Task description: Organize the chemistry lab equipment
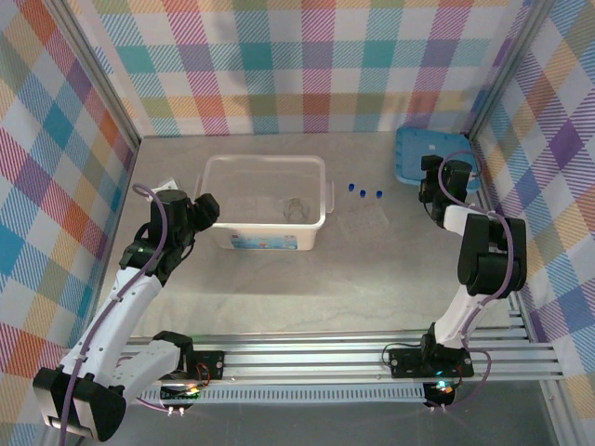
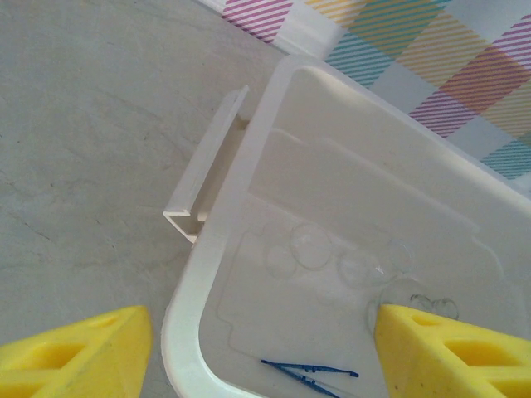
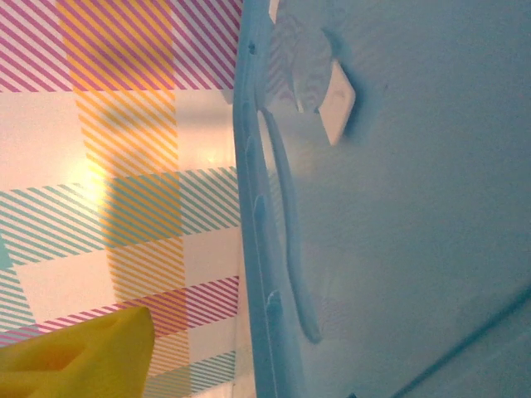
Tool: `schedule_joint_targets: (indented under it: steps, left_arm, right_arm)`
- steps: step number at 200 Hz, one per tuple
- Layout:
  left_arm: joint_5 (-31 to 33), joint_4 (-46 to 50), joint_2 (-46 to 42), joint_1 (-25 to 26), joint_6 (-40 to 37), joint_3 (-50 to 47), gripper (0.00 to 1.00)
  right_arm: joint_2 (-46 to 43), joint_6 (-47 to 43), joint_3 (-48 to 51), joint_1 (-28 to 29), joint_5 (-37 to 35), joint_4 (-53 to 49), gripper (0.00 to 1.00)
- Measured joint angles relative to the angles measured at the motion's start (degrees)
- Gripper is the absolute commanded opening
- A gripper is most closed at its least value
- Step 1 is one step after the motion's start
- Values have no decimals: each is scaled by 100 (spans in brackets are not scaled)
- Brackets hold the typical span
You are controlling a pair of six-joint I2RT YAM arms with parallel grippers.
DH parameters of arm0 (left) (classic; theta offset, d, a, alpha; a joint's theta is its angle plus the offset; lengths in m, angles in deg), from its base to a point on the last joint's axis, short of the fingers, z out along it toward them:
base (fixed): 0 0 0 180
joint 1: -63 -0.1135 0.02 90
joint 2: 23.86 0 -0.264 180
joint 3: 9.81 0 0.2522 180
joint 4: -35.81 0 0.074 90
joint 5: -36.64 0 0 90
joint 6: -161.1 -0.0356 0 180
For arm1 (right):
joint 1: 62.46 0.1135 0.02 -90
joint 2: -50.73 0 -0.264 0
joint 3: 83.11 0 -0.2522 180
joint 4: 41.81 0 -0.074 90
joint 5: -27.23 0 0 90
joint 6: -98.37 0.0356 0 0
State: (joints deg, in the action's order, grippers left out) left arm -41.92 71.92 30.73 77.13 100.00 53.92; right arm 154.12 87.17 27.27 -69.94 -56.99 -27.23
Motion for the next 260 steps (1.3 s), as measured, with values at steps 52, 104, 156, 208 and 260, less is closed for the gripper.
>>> schedule_joint_targets:
  steps: [52, 104, 156, 208, 260]
  left_arm:
    - [2, 2, 0, 0, -2, 11, 71]
    - [2, 2, -35, 0, -2, 11, 71]
    - [0, 0, -33, 0, 0, 11, 71]
    - [-42, 0, -35, 0, 2, 11, 71]
    - [-42, 0, -48, 0, 2, 11, 71]
  right_arm:
    - [271, 415, 4, -20, -4, -66, 37]
    - [358, 647, 133, -164, -61, -59, 15]
    - [-68, 466, 133, -151, -55, -286, 23]
    - [-114, 433, 133, -203, 122, -271, 39]
    - [-2, 538, 133, -409, 334, -186, 19]
